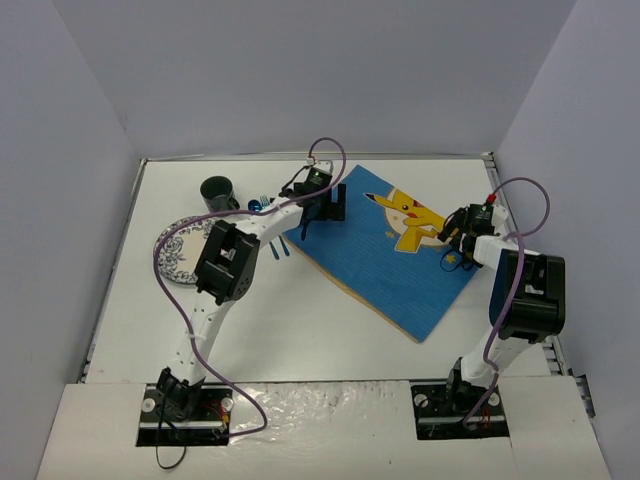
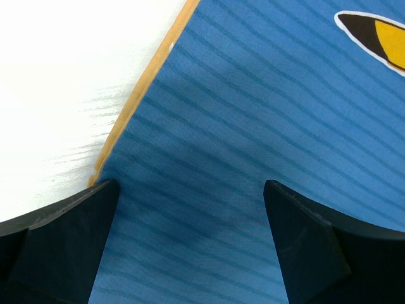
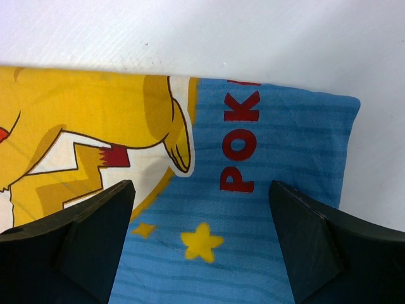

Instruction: Set the dinner table for one person

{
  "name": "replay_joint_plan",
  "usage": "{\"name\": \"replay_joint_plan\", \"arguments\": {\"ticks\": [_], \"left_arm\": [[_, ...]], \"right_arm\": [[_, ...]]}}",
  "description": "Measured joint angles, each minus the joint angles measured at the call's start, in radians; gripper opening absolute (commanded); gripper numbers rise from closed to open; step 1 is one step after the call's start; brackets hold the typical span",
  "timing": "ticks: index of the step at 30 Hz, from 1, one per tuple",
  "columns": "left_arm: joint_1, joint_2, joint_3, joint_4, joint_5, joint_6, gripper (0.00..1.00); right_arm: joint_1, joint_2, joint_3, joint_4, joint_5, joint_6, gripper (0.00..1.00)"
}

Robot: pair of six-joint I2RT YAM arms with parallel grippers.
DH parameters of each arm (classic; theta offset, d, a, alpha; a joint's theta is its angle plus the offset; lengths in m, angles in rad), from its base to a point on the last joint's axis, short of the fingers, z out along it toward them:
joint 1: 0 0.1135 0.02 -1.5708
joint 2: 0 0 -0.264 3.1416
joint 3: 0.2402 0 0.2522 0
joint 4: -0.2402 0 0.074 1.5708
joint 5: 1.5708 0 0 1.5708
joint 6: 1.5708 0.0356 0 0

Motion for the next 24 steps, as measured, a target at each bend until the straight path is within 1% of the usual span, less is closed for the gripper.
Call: {"name": "replay_joint_plan", "arguments": {"ticks": [6,13,17,24], "left_arm": [[0.015,-0.001,-0.002,0.01,0.035,-0.008,0.97],[0.029,-0.022,-0.051,0.061,0.063,-0.024,0.97],[0.039,-0.025,-0.054,0.068,0.082,-0.021,0.97],[0.051,-0.039,-0.058,0.04,0.101,0.021,0.97]], "right_arm": [[0.0,-0.004,-0.004,-0.002,0.0,0.001,0.84],[0.0,-0.009,-0.006,-0.006,-0.001,0.012,0.85],[0.0,-0.023,-0.007,-0.036,-0.014,0.013,0.85],[0.013,-0.145,-0.008,-0.09,-0.048,-0.008,0.87]]}}
